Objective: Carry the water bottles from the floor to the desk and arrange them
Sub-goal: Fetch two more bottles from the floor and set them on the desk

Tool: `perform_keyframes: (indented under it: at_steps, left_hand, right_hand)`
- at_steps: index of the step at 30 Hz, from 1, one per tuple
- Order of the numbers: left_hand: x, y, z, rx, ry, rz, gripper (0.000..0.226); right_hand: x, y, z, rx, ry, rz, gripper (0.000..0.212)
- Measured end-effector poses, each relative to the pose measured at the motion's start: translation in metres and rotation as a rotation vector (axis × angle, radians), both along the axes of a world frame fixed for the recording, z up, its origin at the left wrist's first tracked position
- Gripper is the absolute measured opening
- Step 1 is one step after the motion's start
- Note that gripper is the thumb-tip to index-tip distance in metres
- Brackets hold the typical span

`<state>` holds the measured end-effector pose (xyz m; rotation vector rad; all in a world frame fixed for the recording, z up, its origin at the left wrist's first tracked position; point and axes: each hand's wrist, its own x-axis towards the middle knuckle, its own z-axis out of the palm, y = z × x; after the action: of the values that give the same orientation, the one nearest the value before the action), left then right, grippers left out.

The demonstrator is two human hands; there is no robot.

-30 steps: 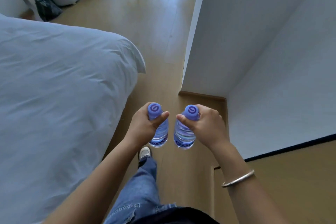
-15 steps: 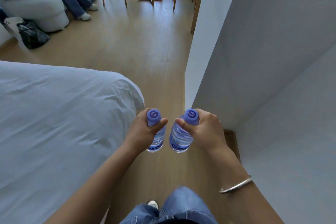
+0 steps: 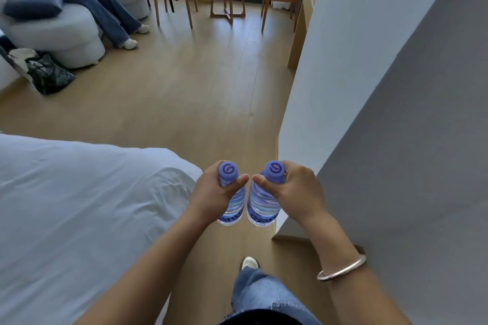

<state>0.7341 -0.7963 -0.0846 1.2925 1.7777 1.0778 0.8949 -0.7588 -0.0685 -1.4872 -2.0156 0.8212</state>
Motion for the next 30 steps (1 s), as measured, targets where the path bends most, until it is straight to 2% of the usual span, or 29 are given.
perform_keyframes:
  at_steps: [8, 18, 21, 27, 30]
  left_hand:
    - [-0.012, 0.124, 0.01, 0.011, -0.047, 0.055, 0.015]
    - [-0.052, 0.26, 0.004, -0.028, -0.147, 0.062, 0.024]
    - [-0.075, 0.32, 0.001, -0.028, -0.205, 0.029, 0.041]
    - [-0.126, 0.452, 0.014, -0.013, -0.139, -0.06, 0.035]
    - [-0.149, 0.508, 0.024, 0.002, -0.11, -0.076, 0.027]
  right_hand:
    - [-0.017, 0.134, 0.004, 0.085, -0.043, 0.04, 0.04]
    - [-0.055, 0.261, -0.007, 0.048, -0.047, -0.004, 0.041]
    - [-0.073, 0.311, -0.007, 0.037, -0.042, -0.055, 0.038]
    - [-0.116, 0.423, 0.0, 0.063, -0.038, -0.178, 0.043]
    - [-0.134, 0.472, 0.004, 0.067, -0.004, -0.248, 0.038]
